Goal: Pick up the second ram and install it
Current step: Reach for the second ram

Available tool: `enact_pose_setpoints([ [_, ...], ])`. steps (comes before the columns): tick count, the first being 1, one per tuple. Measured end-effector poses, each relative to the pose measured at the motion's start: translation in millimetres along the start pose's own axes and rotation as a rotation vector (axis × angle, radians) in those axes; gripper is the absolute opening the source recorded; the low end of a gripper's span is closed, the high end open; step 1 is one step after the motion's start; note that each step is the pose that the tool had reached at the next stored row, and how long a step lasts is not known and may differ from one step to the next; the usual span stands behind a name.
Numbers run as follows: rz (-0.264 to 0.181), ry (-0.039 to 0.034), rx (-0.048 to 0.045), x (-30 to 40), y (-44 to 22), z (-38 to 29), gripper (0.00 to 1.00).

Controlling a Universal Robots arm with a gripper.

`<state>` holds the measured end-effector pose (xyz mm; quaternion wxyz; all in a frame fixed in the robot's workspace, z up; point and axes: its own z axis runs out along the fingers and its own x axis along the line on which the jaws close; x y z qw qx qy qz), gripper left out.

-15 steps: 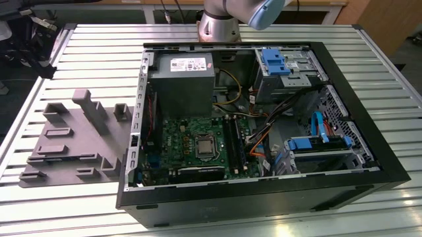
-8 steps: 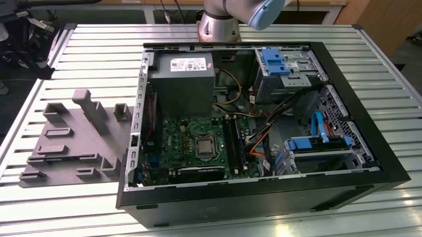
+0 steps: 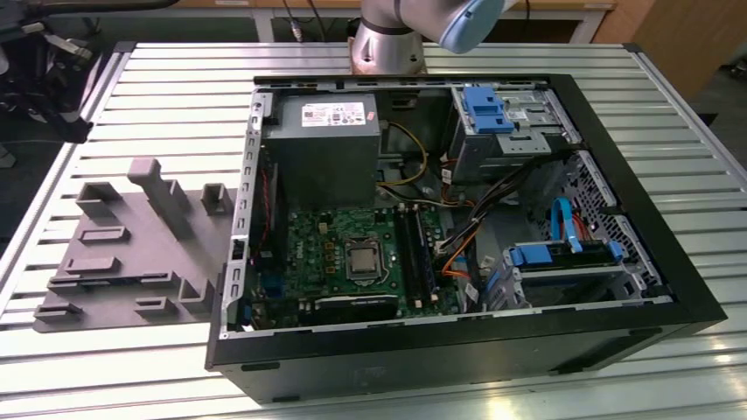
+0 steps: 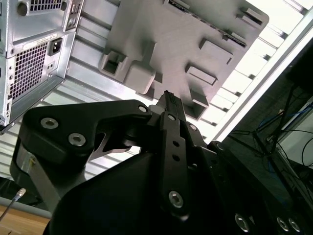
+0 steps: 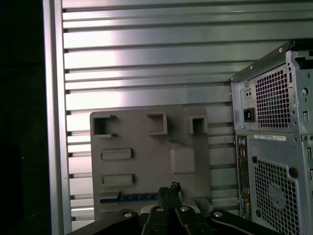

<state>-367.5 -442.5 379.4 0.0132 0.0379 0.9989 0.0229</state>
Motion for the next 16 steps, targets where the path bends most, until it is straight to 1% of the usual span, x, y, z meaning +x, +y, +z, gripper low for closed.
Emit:
enact_pose_setpoints([
  [16, 0.0, 0.0, -0.0003, 6.4, -3.9, 1.3, 0.11],
])
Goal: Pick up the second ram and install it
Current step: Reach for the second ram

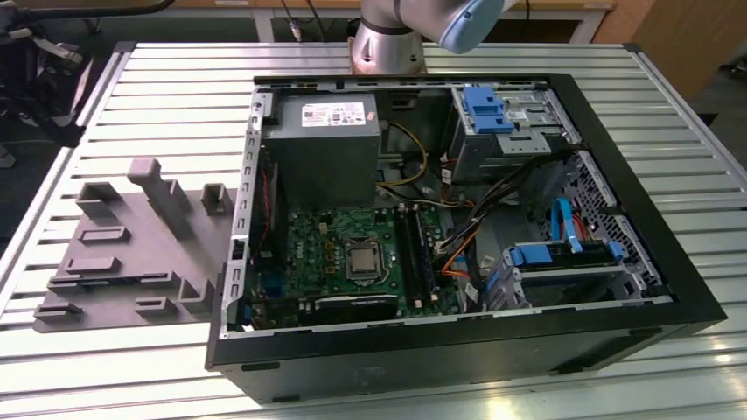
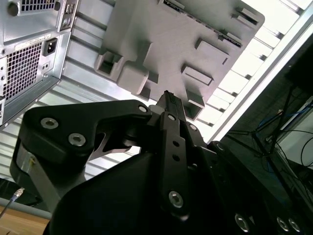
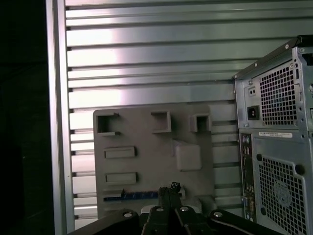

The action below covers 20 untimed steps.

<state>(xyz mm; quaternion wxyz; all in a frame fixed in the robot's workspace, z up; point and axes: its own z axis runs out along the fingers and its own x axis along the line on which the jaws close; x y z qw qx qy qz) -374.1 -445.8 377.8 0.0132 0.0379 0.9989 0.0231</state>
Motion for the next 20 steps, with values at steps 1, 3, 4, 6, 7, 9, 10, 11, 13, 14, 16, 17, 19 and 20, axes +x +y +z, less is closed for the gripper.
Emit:
enact_pose_setpoints([
  [1, 0.0, 0.0, -0.0001, 0.3, -0.3, 0.0, 0.11],
  [3, 0.0, 0.0, -0.0003, 0.9, -0.8, 0.1, 0.11],
  [4, 0.0, 0.0, -0.0004, 1.0, -1.1, 0.1, 0.11],
  [6, 0.0, 0.0, -0.0005, 1.4, -1.5, 0.2, 0.11],
  [7, 0.0, 0.0, -0.0006, 1.5, -1.7, 0.3, 0.11],
  [9, 0.0, 0.0, -0.0006, 1.8, -2.0, 0.3, 0.11],
  [10, 0.0, 0.0, -0.0007, 2.0, -2.2, 0.4, 0.11],
  [11, 0.0, 0.0, -0.0007, 2.1, -2.3, 0.5, 0.11],
  [13, 0.0, 0.0001, -0.0007, 2.4, -2.7, 0.6, 0.11],
  [14, 0.0, 0.0, -0.0007, 2.6, -2.8, 0.7, 0.11],
  [16, 0.0, 0.0001, -0.0007, 2.8, -3.2, 0.8, 0.11],
  [17, 0.0, 0.0, -0.0007, 3.0, -3.4, 0.8, 0.11],
  [19, 0.0, 0.0001, -0.0007, 3.5, -3.9, 1.0, 0.11],
  [20, 0.0, 0.0001, -0.0007, 3.7, -4.2, 1.2, 0.11],
])
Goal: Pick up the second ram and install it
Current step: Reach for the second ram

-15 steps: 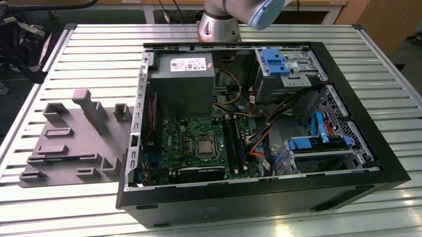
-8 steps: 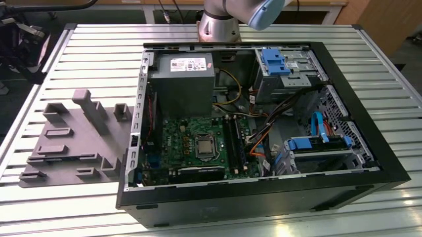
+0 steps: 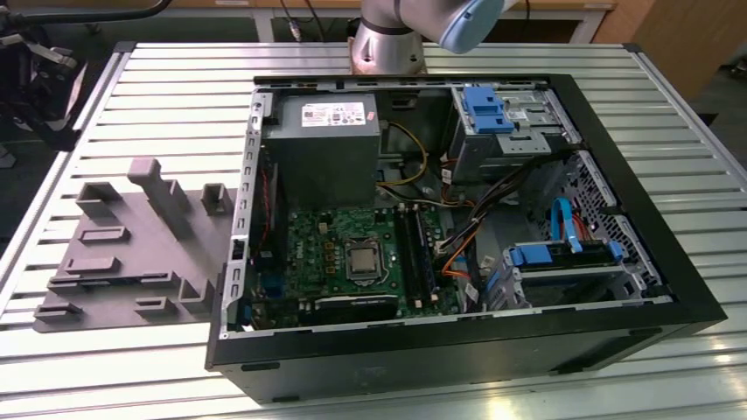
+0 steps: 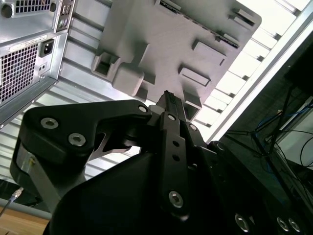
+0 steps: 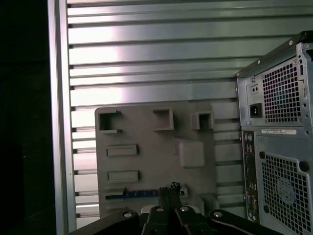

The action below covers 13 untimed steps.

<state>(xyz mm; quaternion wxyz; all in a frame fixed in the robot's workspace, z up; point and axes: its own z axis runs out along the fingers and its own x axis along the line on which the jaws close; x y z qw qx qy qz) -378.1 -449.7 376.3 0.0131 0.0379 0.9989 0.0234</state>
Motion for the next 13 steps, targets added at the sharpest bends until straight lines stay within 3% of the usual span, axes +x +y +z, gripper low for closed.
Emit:
enact_pose_setpoints([
  [13, 0.0, 0.0, 0.0, 2.9, -6.1, 4.0, 0.11],
])
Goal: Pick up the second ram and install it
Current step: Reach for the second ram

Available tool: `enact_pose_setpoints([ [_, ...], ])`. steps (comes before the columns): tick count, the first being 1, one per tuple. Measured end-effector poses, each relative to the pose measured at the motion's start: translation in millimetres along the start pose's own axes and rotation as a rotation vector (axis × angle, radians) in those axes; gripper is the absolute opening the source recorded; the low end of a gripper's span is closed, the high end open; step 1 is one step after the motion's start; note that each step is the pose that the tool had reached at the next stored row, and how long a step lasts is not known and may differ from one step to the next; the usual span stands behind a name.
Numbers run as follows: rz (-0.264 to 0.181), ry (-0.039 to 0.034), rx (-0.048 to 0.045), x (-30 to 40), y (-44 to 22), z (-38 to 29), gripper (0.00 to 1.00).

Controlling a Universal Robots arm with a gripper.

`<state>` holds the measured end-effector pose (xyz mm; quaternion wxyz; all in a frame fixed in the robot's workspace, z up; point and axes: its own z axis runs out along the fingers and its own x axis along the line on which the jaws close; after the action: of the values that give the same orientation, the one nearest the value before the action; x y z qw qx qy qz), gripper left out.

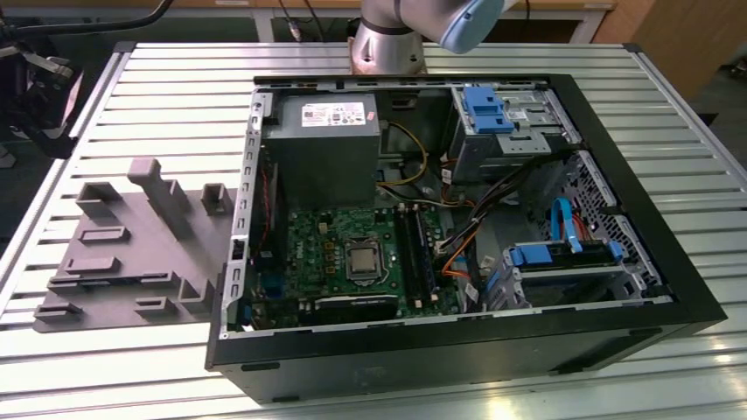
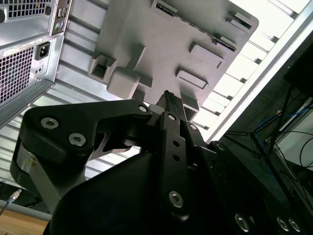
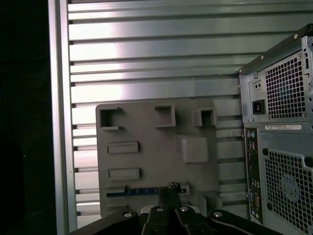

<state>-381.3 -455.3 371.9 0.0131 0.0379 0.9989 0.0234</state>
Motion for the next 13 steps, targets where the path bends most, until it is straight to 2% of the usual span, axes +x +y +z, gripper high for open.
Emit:
enact_pose_setpoints([
  [13, 0.0, 0.0001, 0.0001, 2.8, -4.4, 2.2, 0.11],
])
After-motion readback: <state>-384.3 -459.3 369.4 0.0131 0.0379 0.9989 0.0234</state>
